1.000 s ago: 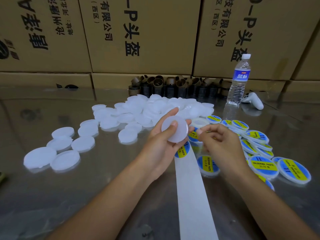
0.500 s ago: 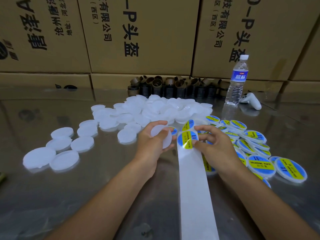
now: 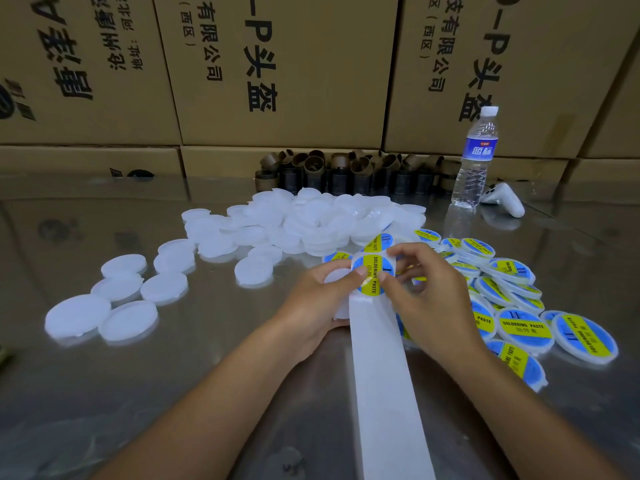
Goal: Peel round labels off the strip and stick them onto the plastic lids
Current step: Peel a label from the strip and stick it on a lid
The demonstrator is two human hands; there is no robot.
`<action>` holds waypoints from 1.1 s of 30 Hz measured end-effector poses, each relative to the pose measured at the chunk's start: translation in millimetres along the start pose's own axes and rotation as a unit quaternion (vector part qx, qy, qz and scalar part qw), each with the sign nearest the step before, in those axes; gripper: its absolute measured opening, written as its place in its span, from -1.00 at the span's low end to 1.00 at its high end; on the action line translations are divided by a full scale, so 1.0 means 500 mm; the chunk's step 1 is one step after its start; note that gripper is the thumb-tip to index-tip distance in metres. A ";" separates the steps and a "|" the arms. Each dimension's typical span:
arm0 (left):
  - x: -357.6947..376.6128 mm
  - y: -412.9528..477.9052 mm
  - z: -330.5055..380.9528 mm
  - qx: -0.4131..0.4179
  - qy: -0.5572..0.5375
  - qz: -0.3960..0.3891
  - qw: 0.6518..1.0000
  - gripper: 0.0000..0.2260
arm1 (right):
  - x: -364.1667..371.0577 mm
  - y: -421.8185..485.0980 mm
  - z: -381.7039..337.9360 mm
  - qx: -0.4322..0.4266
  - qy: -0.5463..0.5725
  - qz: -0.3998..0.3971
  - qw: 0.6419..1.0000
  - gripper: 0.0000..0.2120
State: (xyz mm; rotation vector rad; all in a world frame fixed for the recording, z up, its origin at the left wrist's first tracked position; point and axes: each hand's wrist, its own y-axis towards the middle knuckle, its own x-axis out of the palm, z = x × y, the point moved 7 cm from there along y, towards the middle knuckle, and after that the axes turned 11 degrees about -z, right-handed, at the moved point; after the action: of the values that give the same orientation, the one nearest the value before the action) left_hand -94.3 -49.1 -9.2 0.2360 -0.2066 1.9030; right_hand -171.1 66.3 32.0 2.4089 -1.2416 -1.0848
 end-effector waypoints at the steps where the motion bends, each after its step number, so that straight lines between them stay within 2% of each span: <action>1: 0.000 0.001 -0.001 -0.004 0.004 0.002 1.000 -0.71 | -0.002 -0.004 -0.012 -0.032 -0.067 0.015 0.997 -0.78; 3: 0.004 -0.001 -0.001 -0.006 0.015 -0.005 1.000 -0.68 | -0.003 -0.007 -0.020 -0.060 -0.107 0.022 0.992 -0.74; 8: 0.005 -0.003 0.001 -0.005 0.052 -0.012 0.999 -0.66 | -0.006 -0.003 -0.016 -0.057 -0.101 0.021 0.993 -0.76; 17: 0.005 -0.005 0.009 0.032 0.119 -0.017 0.992 -0.90 | -0.005 0.000 -0.017 -0.059 -0.114 0.008 0.992 -0.84; 23: 0.007 -0.002 0.009 0.037 0.104 -0.027 0.994 -0.88 | -0.006 -0.002 -0.023 -0.072 -0.096 0.005 0.993 -0.80; 25: 0.009 -0.001 0.008 0.026 0.085 -0.031 0.996 -0.82 | -0.007 -0.003 -0.027 -0.075 -0.090 0.005 0.993 -0.78; 27: 0.008 0.001 0.006 0.017 0.066 -0.020 0.997 -0.79 | -0.005 -0.004 -0.027 -0.073 -0.090 0.000 0.993 -0.74; 31: -0.009 0.001 0.007 0.016 0.073 0.046 0.996 -0.89 | 0.004 -0.004 -0.021 -0.057 -0.057 -0.042 0.996 -0.66; 33: -0.012 -0.001 0.010 0.018 0.083 0.063 0.994 -0.91 | 0.014 -0.004 -0.018 -0.038 -0.021 -0.074 0.996 -0.69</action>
State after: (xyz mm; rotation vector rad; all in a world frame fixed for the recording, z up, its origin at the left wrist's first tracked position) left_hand -91.7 -55.8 -5.9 0.0897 -0.0755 2.0427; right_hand -160.8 61.1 33.7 2.4647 -1.0271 -1.2060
